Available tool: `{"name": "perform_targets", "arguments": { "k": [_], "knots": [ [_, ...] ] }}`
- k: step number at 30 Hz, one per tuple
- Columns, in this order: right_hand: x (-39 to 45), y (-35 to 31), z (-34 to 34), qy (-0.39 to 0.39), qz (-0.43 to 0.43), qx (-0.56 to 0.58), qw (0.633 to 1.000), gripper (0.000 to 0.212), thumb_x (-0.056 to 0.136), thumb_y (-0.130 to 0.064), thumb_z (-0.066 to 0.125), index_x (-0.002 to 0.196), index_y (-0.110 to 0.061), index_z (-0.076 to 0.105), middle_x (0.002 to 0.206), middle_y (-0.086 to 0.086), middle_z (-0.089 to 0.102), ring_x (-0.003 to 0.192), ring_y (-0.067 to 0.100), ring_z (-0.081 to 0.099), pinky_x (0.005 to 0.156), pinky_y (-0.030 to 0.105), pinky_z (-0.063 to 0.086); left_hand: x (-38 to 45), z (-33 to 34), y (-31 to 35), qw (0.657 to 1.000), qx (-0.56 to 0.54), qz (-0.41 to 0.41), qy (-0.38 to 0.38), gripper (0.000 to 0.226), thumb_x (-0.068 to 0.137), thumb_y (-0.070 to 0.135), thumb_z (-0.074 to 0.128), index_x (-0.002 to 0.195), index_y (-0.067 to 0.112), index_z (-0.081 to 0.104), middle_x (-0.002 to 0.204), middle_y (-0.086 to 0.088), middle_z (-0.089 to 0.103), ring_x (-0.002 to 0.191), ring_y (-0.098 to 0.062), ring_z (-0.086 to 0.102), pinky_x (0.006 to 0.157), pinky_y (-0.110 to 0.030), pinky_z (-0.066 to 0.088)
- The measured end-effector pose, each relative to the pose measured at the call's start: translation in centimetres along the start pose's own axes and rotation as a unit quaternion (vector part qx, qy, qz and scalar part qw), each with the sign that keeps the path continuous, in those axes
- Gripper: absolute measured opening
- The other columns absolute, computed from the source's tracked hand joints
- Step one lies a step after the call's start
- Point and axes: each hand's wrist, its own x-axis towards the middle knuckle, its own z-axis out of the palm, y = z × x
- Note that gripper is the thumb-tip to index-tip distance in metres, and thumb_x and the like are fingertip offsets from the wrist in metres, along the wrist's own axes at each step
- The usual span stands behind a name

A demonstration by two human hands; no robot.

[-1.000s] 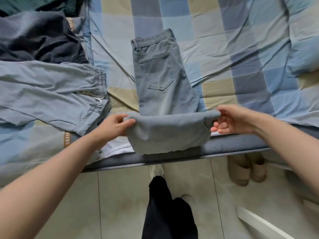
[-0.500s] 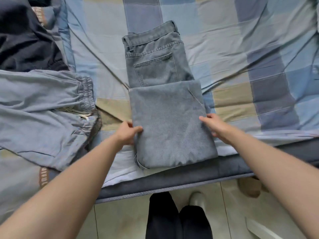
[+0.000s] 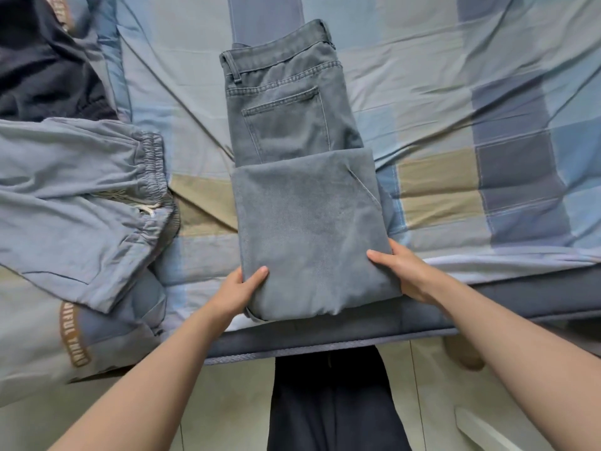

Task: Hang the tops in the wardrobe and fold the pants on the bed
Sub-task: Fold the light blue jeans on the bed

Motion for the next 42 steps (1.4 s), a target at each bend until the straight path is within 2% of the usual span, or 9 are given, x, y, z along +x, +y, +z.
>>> {"name": "perform_targets", "arguments": {
  "k": [5, 10, 15, 21, 25, 29, 31, 36, 42],
  "knots": [
    [0.0, 2.3, -2.1, -0.010, 0.058, 0.011, 0.998, 0.037, 0.095, -0.006, 0.053, 0.132, -0.008, 0.050, 0.126, 0.012, 0.062, 0.114, 0.028, 0.060, 0.095, 0.040, 0.049, 0.4, 1.0, -1.0, 0.996, 0.081, -0.011, 0.034, 0.017, 0.097, 0.034, 0.057, 0.102, 0.019, 0.065, 0.100, 0.004, 0.071, 0.102, -0.021, 0.067, 0.072, -0.030, 0.055],
    [0.5, 1.6, -2.7, -0.045, 0.114, 0.002, 0.992, 0.033, 0.091, -0.002, 0.057, 0.123, -0.012, 0.057, 0.115, 0.007, 0.069, 0.105, 0.025, 0.066, 0.085, 0.039, 0.054, 0.9, 1.9, 1.2, 0.919, 0.354, -0.045, 0.168, 0.055, 0.084, 0.038, 0.073, 0.120, 0.004, 0.049, 0.124, -0.019, 0.056, 0.115, -0.037, 0.053, 0.094, -0.042, 0.046],
    [0.5, 0.6, -2.9, -0.021, 0.086, -0.045, 0.995, 0.022, 0.088, -0.029, 0.066, 0.108, -0.021, 0.064, 0.092, -0.007, 0.074, 0.077, 0.010, 0.069, 0.063, 0.028, 0.052, 2.0, 3.6, 9.9, 0.807, 0.461, 0.225, 0.291, 0.069, 0.073, 0.012, 0.069, 0.135, 0.010, 0.040, 0.127, -0.018, 0.041, 0.116, -0.039, 0.041, 0.096, -0.048, 0.037],
    [1.3, 0.4, -3.3, 0.015, 0.060, -0.192, 0.979, 0.022, 0.092, -0.036, 0.061, 0.080, -0.018, 0.062, 0.080, -0.004, 0.067, 0.074, 0.007, 0.065, 0.060, 0.022, 0.052, 7.7, 9.3, 17.3, 0.793, 0.553, 0.245, 0.072, 0.072, 0.088, 0.040, 0.067, 0.143, 0.009, 0.035, 0.143, -0.015, 0.045, 0.131, -0.033, 0.041, 0.109, -0.041, 0.032],
    [1.8, 0.0, -4.2, -0.042, 0.066, -0.245, 0.966, 0.017, 0.095, -0.032, 0.057, 0.087, -0.017, 0.060, 0.084, -0.002, 0.066, 0.081, 0.011, 0.065, 0.078, 0.031, 0.056, 9.4, 10.5, 18.6, 0.767, 0.596, 0.227, 0.064, 0.061, 0.076, 0.058, 0.071, 0.120, 0.020, 0.053, 0.120, -0.007, 0.061, 0.111, -0.030, 0.057, 0.087, -0.038, 0.046],
    [1.4, -2.0, -5.7, -0.043, 0.123, -0.238, 0.963, 0.009, 0.095, -0.017, 0.056, 0.098, -0.010, 0.061, 0.080, 0.003, 0.067, 0.066, 0.015, 0.062, 0.063, 0.028, 0.051, 6.9, 10.2, 18.8, 0.699, 0.690, 0.182, -0.048, 0.046, 0.071, 0.058, 0.072, 0.096, 0.022, 0.060, 0.090, -0.002, 0.069, 0.075, -0.025, 0.067, 0.063, -0.025, 0.042],
    [1.3, -3.4, -6.5, 0.018, 0.117, -0.253, 0.960, 0.008, 0.095, -0.013, 0.053, 0.096, -0.009, 0.060, 0.080, 0.006, 0.064, 0.063, 0.017, 0.057, 0.057, 0.024, 0.043, 4.9, 10.1, 18.1, 0.669, 0.707, 0.210, -0.088, 0.035, 0.081, 0.049, 0.068, 0.097, 0.019, 0.061, 0.099, -0.009, 0.070, 0.085, -0.030, 0.066, 0.066, -0.026, 0.038],
    [3.3, -6.6, -5.9, 0.141, -0.007, -0.146, 0.979, 0.008, 0.099, -0.011, 0.045, 0.097, -0.009, 0.053, 0.077, 0.010, 0.053, 0.057, 0.017, 0.049, 0.044, 0.021, 0.044, -1.8, 9.1, 16.5, 0.710, 0.633, 0.221, -0.216, 0.017, 0.095, 0.034, 0.057, 0.101, 0.018, 0.062, 0.105, -0.009, 0.068, 0.101, -0.029, 0.061, 0.069, -0.026, 0.034],
    [6.4, -8.6, -3.1, 0.118, -0.038, -0.210, 0.970, 0.027, 0.085, -0.029, 0.071, 0.084, -0.018, 0.046, 0.072, -0.001, 0.045, 0.056, 0.009, 0.046, 0.050, 0.020, 0.038, -9.1, 7.2, 15.5, 0.724, 0.556, 0.199, -0.357, 0.024, 0.101, 0.031, 0.047, 0.123, 0.029, 0.058, 0.116, 0.009, 0.066, 0.105, -0.008, 0.058, 0.090, -0.024, 0.041]
  ]
}}
